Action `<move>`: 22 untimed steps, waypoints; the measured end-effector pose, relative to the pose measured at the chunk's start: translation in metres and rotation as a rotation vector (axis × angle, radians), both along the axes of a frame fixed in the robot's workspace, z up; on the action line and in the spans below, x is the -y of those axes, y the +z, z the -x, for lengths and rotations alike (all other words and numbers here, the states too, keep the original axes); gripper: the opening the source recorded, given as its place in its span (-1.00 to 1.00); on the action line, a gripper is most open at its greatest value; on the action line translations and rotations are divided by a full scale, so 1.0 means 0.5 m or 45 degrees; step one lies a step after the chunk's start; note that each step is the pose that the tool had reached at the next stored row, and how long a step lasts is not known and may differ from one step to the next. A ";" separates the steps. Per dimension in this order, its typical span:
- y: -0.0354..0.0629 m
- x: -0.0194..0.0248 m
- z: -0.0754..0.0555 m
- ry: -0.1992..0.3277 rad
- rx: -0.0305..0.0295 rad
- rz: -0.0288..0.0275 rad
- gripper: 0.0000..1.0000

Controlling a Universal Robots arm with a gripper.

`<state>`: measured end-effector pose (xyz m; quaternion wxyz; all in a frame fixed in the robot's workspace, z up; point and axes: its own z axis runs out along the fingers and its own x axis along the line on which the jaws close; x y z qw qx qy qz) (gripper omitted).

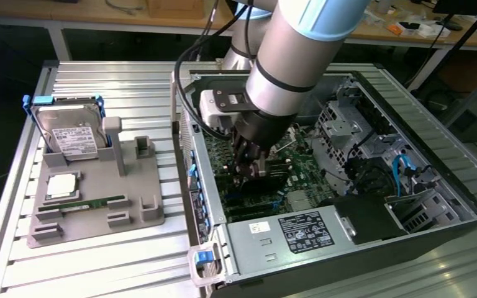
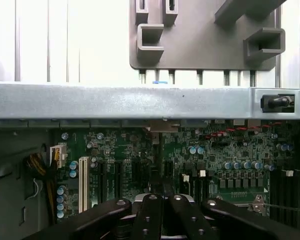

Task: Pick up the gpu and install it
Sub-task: 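Press down on the gpu until it lock into place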

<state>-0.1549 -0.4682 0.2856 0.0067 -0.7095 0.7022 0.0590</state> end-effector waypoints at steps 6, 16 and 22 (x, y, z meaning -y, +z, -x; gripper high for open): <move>-0.021 0.0000 0.000 0.000 -0.0002 0.0001 -0.79; -0.024 0.0000 0.000 0.000 0.0002 -0.0003 -0.79; 0.011 0.0000 0.001 0.000 0.0027 0.0001 -0.79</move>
